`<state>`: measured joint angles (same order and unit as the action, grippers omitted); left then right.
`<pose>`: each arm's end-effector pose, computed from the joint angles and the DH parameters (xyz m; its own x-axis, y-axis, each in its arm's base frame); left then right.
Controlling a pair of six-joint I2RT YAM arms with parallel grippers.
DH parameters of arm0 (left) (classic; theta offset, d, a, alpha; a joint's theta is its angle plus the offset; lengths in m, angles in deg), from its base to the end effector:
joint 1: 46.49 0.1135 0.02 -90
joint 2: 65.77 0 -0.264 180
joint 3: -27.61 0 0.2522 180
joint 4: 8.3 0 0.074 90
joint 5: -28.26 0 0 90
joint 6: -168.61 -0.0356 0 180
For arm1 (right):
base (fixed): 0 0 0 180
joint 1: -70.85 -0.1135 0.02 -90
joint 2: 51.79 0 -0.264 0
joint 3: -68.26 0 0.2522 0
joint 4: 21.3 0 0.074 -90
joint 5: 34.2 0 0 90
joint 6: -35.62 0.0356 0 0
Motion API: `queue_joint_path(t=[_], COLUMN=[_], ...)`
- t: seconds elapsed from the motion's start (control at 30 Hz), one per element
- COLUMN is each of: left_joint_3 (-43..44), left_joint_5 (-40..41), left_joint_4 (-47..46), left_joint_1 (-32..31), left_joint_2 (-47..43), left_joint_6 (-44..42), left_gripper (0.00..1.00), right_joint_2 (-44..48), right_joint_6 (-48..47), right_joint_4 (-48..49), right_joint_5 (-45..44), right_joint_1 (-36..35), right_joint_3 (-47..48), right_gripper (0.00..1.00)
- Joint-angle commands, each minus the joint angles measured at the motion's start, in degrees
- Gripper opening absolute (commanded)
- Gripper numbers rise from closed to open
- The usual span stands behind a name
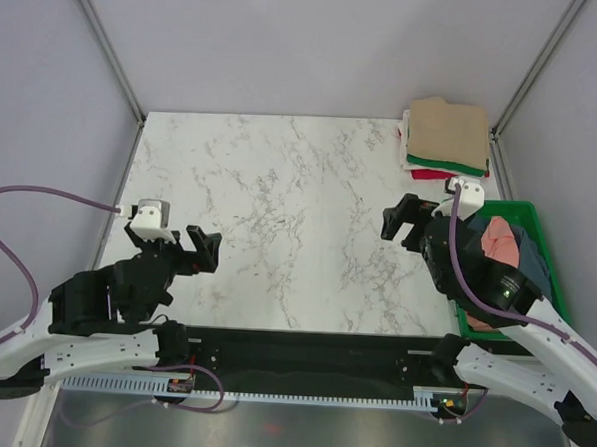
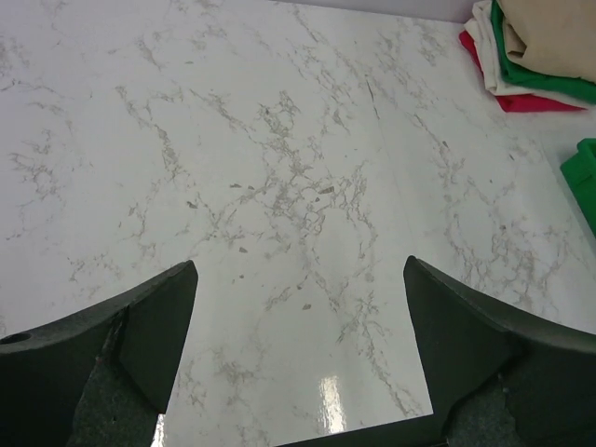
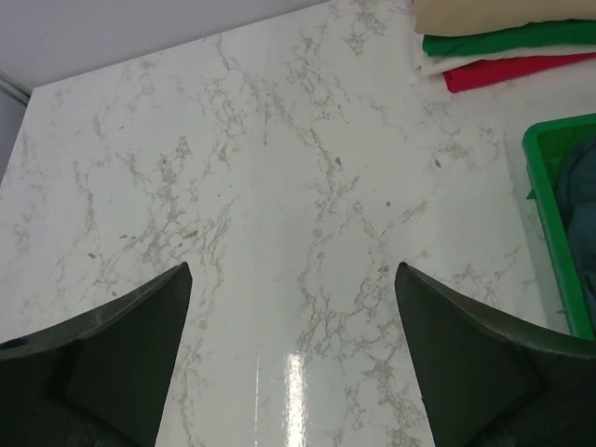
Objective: Fold and stack the t-shirts
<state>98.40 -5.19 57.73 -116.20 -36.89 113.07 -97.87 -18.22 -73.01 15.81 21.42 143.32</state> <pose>0.0493 -0.0478 0.3712 -0.2600 -0.1963 -0.9455 0.1284 0.9634 -0.2353 0.1155 0.0998 0.3867 -0.3188 0.3227 -0.8912 -0.0104 0.9390 0.3437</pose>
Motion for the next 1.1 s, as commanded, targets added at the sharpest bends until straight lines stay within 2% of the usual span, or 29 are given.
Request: queue_joint_path(t=[0.0, 0.03, 0.1, 0.13, 0.17, 0.2, 0.27, 0.3, 0.33, 0.4, 0.47, 0.53, 0.6, 0.7, 0.73, 0.97, 1.07], left_joint_3=[1.1, 0.7, 0.4, -0.1, -1.0, -3.6, -6.2, -7.9, -10.9, -12.0, -11.3, -7.5, -6.1, -4.4, -4.1, -5.1, -5.5], left_joint_5=[1.2, 0.3, -3.3, -3.8, -4.3, -6.6, -10.8, -16.6, -18.9, -19.0, -14.1, -6.6, -2.5, -4.5, -4.9, -4.2, -4.3], left_joint_4=[0.7, 0.0, -2.0, -2.8, -4.2, -9.4, -14.3, -17.7, -21.9, -23.0, -19.2, -13.1, -7.8, -6.5, -6.2, -5.8, -5.9], left_joint_1=[-0.1, 0.0, 0.0, 0.0, 0.0, 0.0, 0.0, 0.0, 0.0, 0.1, 0.2, 0.1, 0.1, 0.2, 0.2, 0.1, 0.2], left_joint_2=[1.2, 1.1, 0.5, -0.1, -2.5, -4.0, -7.9, -11.7, -13.1, -14.3, -12.9, -7.8, -4.7, 0.4, 1.5, 1.1, 1.3], left_joint_6=[0.8, 0.5, -0.2, -0.4, -1.3, -5.7, -9.7, -11.8, -14.6, -14.1, -11.9, -7.6, -5.1, -5.5, -5.5, -4.6, -4.6], left_gripper=[1.0, 1.0, 1.0, 1.0, 1.0, 1.0, 1.0, 1.0, 1.0, 1.0, 1.0, 1.0, 1.0, 0.95, 0.95, 0.95, 0.95], right_joint_2=[0.1, -0.1, -1.7, -2.3, -3.0, -4.8, -7.4, -9.4, -10.0, -10.2, -9.7, -10.7, -13.6, -16.0, -16.1, -27.6, -30.7], right_joint_6=[-4.2, -5.6, -11.3, -12.5, -13.3, -15.3, -15.7, -12.7, -11.6, -7.2, -5.9, -5.0, -4.9, -4.2, -4.0, -4.8, -4.2], right_joint_4=[0.6, 0.4, 0.3, 0.2, 0.2, 0.1, -0.5, -1.8, -1.9, -2.0, -1.2, 0.1, 2.0, 5.4, 6.7, 14.4, 16.2], right_joint_5=[-5.9, -8.8, -7.0, -3.5, 10.8, 19.2, 34.9, 33.9, 32.8, 24.8, 24.9, 25.1, 27.1, 24.8, 20.9, 9.9, 11.5], right_joint_1=[-0.3, -0.1, 2.7, 10.9, 17.3, 32.1, 45.1, 48.0, 49.2, 51.6, 56.1, 59.2, 60.6, 61.8, 62.5, 65.2, 66.5], right_joint_3=[-1.8, -2.1, -3.0, -3.4, -3.6, -4.0, -4.7, -4.5, -4.5, -4.5, -5.1, -6.7, -8.7, -11.4, -12.2, -13.7, -14.4], right_gripper=[0.98, 0.98, 0.98, 0.98, 0.98, 0.98, 0.98, 0.98, 0.98, 0.98, 0.98, 0.98, 0.98, 0.98, 0.98, 0.95, 0.9])
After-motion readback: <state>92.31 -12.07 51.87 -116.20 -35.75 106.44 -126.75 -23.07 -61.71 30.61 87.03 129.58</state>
